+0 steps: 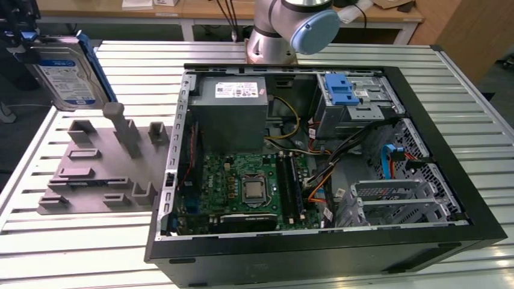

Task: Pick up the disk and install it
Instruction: 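Pick up the disk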

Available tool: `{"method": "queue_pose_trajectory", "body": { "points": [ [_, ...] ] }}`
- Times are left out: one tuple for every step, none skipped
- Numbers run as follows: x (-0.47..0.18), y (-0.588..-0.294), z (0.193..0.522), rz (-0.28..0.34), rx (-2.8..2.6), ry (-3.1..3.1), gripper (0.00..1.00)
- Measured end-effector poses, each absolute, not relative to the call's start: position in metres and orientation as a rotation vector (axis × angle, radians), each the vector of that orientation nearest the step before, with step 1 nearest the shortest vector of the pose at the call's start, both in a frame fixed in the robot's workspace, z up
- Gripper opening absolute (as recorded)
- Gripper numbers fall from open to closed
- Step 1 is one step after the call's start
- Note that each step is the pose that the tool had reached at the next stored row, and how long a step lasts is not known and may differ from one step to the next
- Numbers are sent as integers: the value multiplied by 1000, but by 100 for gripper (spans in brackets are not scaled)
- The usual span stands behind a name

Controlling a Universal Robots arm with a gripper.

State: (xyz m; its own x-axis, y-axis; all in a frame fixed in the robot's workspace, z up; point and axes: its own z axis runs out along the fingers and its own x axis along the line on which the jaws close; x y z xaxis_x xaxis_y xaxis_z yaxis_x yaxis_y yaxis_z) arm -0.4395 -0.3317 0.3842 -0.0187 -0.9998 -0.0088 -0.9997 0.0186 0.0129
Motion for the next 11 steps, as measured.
{"method": "queue_pose_trajectory", "body": {
  "points": [
    [-439,-332,385,-24,2199,-2240,36],
    [-440,-332,386,-24,2199,-2240,36],
    [-439,-332,387,-24,2199,-2240,36],
    [-439,-332,388,-24,2199,-2240,36],
    [-440,-332,388,-24,2199,-2240,36],
    [-440,-332,389,-24,2199,-2240,36],
    [-440,-332,390,-24,2199,-2240,36],
    [-439,-332,391,-24,2199,-2240,36],
    [-440,-332,392,-24,2199,-2240,36],
    [-440,-332,392,-24,2199,-2240,36],
    [-439,-332,393,-24,2199,-2240,36]
  ]
}}
